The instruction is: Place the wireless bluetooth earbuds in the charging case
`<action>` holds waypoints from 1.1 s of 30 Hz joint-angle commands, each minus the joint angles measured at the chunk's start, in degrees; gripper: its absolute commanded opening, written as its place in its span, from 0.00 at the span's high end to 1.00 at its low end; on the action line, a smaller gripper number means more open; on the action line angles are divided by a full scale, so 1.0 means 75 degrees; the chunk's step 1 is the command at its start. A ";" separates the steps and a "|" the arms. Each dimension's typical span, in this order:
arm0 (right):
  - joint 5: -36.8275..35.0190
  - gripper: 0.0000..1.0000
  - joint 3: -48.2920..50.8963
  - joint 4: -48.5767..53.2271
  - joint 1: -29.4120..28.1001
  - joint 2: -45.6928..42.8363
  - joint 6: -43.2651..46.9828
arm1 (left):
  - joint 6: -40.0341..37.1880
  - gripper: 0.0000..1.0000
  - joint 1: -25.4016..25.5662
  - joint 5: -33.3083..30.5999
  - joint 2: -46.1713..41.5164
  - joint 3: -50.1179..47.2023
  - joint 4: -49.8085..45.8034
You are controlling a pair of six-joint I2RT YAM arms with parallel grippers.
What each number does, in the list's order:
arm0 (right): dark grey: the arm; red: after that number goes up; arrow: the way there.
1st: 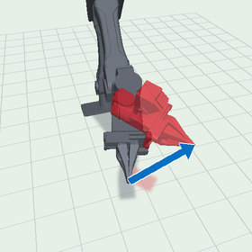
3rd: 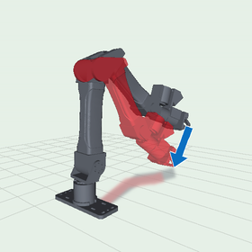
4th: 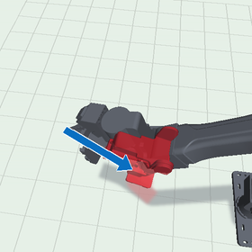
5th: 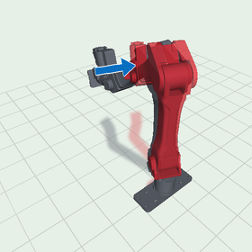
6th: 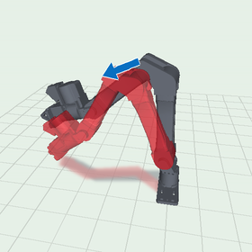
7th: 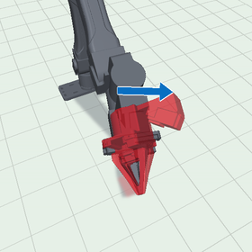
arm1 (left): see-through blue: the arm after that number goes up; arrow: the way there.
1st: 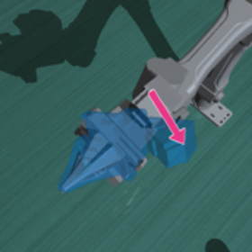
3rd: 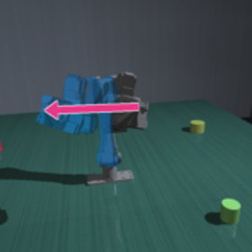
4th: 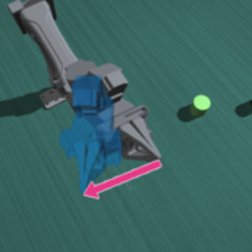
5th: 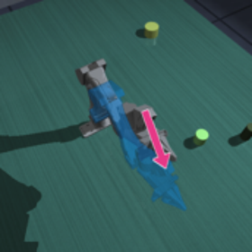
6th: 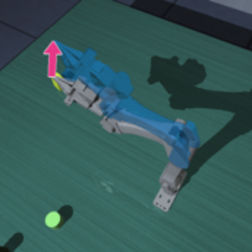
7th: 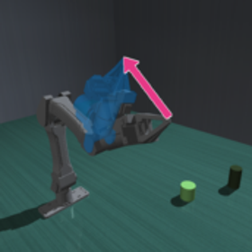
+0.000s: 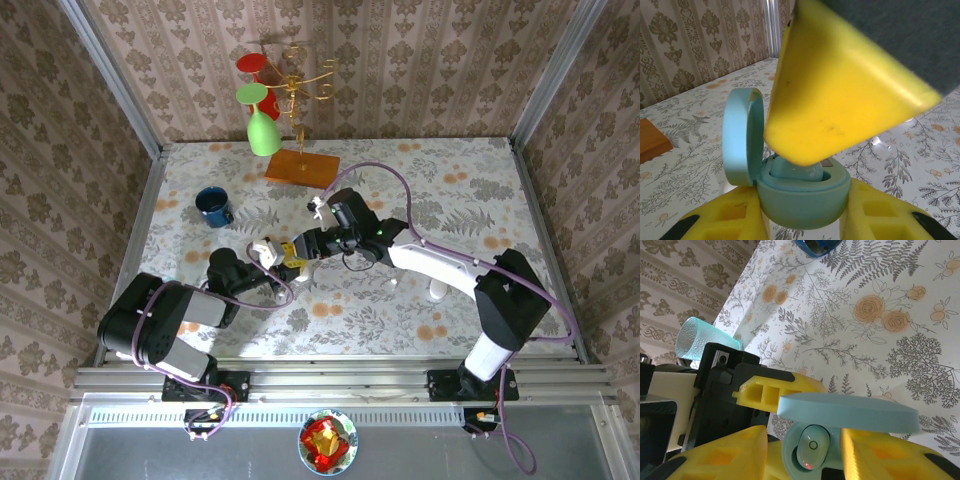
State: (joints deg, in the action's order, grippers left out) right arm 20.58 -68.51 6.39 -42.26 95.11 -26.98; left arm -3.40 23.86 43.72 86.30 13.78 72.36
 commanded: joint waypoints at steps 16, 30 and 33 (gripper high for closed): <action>-0.0232 0.52 -0.1135 0.0819 0.0352 -0.0078 0.0135 | -0.0004 0.75 -0.0084 0.0460 -0.0023 0.0073 0.0224; 0.1088 0.53 -0.1094 0.1185 0.0351 0.0182 -0.0043 | 0.0114 0.74 -0.0169 0.0505 -0.0069 0.0068 0.0226; 0.1141 0.53 -0.0527 0.0682 0.0350 -0.0195 -0.0275 | 0.0181 0.74 -0.0170 0.0535 -0.0035 0.0030 0.0242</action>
State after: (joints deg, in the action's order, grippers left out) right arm 26.46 -75.72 12.34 -39.51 96.66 -27.14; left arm -3.03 23.09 46.30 86.32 13.69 71.83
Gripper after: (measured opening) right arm 0.472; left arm 0.318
